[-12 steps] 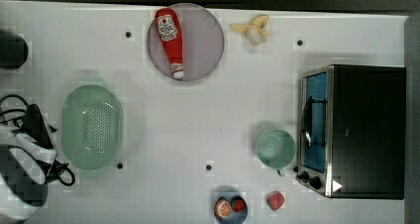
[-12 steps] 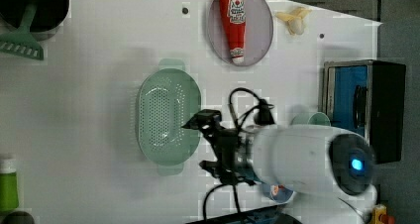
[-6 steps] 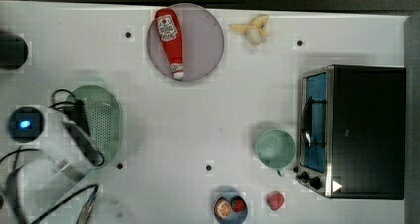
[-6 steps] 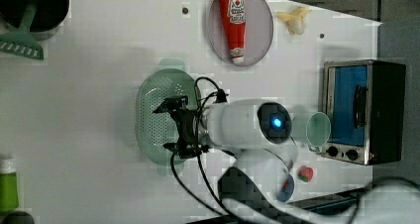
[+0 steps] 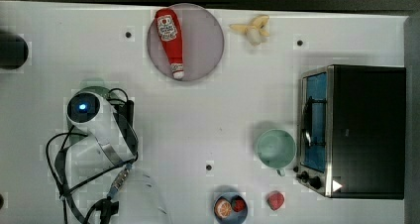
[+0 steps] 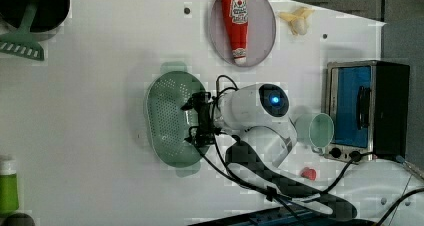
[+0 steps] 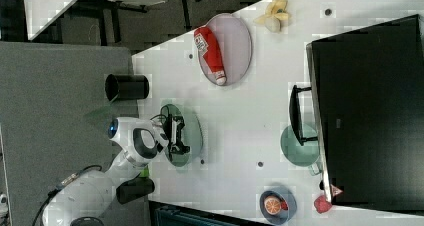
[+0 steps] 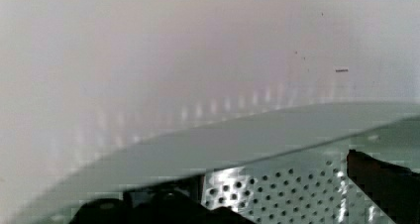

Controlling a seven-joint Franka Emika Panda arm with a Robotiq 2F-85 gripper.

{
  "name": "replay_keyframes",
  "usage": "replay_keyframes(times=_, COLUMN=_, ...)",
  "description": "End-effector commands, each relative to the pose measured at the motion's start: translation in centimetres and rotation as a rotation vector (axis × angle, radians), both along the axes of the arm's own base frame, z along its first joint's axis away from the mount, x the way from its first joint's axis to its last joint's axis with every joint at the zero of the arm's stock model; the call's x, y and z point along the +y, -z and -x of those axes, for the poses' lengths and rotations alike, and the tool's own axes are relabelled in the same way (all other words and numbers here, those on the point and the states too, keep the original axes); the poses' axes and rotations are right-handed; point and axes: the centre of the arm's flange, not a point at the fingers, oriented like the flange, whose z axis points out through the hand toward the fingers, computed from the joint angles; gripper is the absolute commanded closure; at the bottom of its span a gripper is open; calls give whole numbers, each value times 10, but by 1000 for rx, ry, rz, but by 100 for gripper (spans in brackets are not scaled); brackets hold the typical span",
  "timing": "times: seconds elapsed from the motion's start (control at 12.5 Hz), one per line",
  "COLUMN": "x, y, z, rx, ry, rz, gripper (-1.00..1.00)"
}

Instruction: Drag strainer left to right.

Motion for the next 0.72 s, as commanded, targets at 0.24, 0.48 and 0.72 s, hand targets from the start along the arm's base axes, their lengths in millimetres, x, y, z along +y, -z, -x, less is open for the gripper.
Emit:
replay_keyframes(times=0.24, x=12, y=-19, z=7, rx=-78, ry=8, rz=-8, gripper=-100)
replay_keyframes(times=0.48, x=2, y=-16, z=2, rx=-103, ry=27, rz=-15, gripper=-100)
replay_keyframes(times=0.72, x=-17, y=-10, z=-3, rx=-98, ry=53, rz=8, gripper=-100)
